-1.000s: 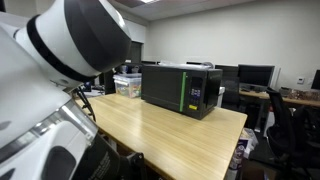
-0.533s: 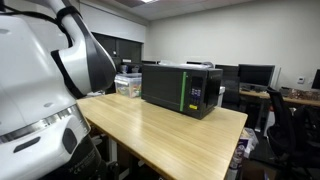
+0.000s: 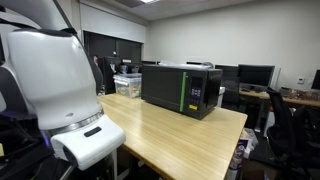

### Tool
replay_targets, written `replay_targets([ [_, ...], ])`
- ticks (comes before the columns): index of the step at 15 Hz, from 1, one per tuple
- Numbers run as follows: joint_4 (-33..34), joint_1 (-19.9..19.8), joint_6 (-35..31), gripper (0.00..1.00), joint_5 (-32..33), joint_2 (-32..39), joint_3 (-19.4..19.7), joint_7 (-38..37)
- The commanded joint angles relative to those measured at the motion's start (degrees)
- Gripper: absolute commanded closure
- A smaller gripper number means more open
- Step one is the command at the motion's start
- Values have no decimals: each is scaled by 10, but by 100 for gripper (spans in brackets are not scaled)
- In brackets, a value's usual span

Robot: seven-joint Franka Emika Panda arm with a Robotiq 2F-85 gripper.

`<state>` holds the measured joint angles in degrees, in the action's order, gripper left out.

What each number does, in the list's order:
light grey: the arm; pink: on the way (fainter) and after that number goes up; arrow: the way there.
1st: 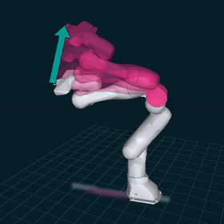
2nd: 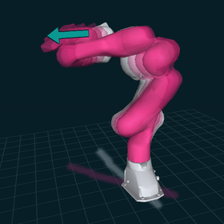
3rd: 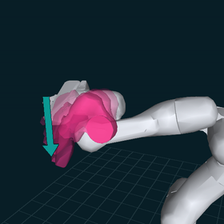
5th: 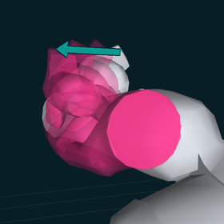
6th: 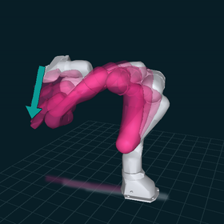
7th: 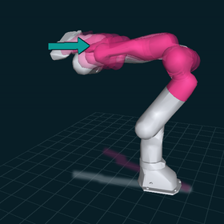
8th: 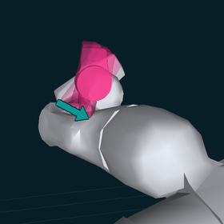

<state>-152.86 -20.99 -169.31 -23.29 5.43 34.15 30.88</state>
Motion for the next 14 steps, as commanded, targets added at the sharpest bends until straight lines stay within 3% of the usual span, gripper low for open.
replay_targets([
  [1, 16, 27, 44, 99, 148, -37, 53, -58],
  [3, 27, 30, 75, 98, 215, -64, 65, -76],
  [4, 33, -1, 96, 99, 245, -86, 36, -83],
  [5, 35, -3, 110, 98, 257, -98, 33, -80],
  [9, 26, -1, 165, 98, 243, -165, 18, -27],
  [11, 15, 6, 153, 98, 240, -164, 21, 5],
  [14, 6, -6, 125, 98, 274, -101, 19, -3],
])
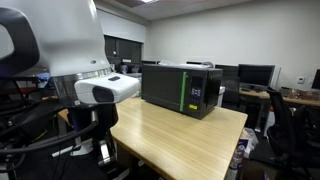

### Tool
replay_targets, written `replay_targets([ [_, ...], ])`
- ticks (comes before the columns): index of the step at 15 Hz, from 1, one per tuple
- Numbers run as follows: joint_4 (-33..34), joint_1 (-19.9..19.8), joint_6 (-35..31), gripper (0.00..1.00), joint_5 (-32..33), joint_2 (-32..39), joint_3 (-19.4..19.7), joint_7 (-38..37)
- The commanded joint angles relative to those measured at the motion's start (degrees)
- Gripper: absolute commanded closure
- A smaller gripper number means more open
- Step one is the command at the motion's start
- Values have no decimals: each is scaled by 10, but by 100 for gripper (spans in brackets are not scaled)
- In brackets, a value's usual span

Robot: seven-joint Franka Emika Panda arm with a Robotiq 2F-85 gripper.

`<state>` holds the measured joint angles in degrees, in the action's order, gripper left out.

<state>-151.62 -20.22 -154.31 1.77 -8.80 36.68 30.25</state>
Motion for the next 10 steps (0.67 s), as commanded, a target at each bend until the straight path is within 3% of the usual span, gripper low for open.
replay_targets([
  [1, -3, -17, -33, 98, 31, 61, -9, -11],
  [4, 14, -31, -83, 98, 65, 141, -17, -62],
  [10, 81, -38, -126, 98, 64, 242, -14, -158],
])
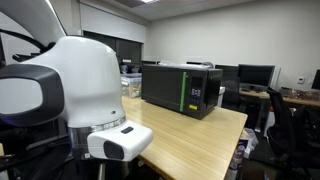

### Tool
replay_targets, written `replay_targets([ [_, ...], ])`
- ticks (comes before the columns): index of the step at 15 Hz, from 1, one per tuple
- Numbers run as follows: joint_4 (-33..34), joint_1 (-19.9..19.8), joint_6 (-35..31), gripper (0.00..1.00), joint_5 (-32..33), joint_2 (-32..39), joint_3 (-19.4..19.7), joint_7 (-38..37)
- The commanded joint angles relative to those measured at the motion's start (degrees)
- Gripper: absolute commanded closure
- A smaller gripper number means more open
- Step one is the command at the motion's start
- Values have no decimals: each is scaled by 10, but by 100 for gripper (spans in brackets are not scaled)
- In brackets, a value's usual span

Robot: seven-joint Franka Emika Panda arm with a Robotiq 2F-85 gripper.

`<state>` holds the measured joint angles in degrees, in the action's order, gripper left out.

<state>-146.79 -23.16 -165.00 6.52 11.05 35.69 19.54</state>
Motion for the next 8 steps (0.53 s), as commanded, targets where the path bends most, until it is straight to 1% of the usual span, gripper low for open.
replay_targets([
  [1, 43, -7, -19, 98, 15, 53, -4, -64],
  [2, 56, -6, -16, 98, 13, 64, -4, -76],
  [4, 73, -13, -6, 98, -5, 75, -19, -90],
  [5, 78, -24, -1, 98, -22, 75, -39, -87],
  [6, 96, -32, -9, 98, -34, 99, -58, -100],
  [8, 111, -41, -13, 98, -42, 118, -73, -111],
])
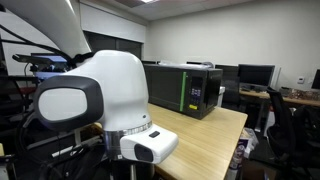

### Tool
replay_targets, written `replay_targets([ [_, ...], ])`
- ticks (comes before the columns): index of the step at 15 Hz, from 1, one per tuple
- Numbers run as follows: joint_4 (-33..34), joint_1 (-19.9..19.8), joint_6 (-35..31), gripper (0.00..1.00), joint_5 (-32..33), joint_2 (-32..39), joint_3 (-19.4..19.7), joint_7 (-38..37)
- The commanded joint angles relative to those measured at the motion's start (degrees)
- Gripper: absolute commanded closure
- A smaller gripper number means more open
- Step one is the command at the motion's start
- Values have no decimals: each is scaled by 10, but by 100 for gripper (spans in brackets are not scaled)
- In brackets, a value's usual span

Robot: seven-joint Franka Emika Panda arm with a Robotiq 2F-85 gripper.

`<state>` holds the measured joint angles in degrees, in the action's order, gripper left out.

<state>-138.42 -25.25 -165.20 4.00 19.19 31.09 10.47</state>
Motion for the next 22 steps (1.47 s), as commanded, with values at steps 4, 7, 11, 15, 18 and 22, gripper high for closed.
replay_targets([
  [4, 97, -42, 0, 98, -27, 101, -43, -55],
  [7, 129, -61, -1, 98, -42, 119, -56, -60],
  [11, 151, -69, 24, 99, -45, 127, -66, -62],
  [15, 130, -25, 78, 98, -7, 77, -39, -63],
  [18, 132, 2, 81, 98, 16, 74, -18, -86],
  [22, 112, 37, 79, 98, 68, 95, 29, -133],
])
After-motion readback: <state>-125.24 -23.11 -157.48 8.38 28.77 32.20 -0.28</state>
